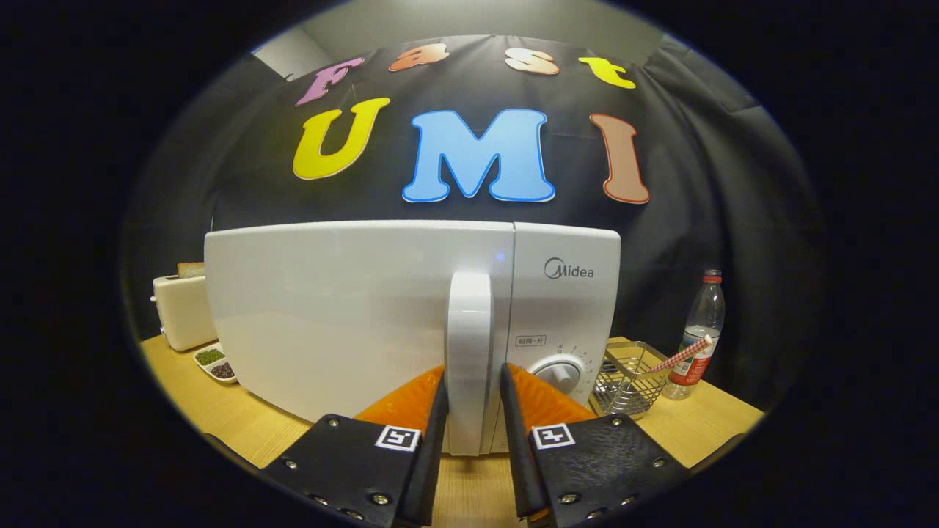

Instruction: Open the microwave, put the food inside, and close the microwave door.

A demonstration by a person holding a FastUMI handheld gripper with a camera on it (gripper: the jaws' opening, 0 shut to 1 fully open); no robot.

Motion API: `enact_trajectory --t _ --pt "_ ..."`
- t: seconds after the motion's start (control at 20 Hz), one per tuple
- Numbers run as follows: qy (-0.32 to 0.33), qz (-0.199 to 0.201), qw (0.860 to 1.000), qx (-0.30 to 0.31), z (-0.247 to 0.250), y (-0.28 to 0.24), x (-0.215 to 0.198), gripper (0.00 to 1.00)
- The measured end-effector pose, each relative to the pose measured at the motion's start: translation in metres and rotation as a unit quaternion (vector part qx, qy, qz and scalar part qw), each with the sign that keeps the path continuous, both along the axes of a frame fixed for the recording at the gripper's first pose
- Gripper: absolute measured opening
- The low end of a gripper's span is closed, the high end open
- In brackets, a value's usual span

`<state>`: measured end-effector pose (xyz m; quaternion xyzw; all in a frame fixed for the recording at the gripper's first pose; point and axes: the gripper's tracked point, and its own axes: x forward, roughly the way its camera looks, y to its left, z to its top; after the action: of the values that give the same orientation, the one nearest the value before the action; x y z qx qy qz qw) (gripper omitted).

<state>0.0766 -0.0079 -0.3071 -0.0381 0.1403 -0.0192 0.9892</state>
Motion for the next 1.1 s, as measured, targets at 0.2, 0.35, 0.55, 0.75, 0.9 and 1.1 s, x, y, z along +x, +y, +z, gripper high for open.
enact_trajectory --t 0.2,0.35,0.55,0.75,0.9,1.1 --pt "0.008 -0.004 1.000 0.011 -0.003 0.004 -0.002 0.22" --pt "0.015 -0.008 1.000 0.019 -0.006 0.005 -0.001 0.20" --pt "0.008 -0.007 1.000 0.012 -0.004 0.006 -0.001 0.20" --pt "0.001 -0.007 1.000 0.020 -0.001 0.005 -0.002 0.17" --pt "0.009 0.000 0.999 0.036 -0.002 0.007 -0.006 0.13" --pt "0.008 0.002 0.999 0.031 -0.001 0.005 -0.006 0.13"
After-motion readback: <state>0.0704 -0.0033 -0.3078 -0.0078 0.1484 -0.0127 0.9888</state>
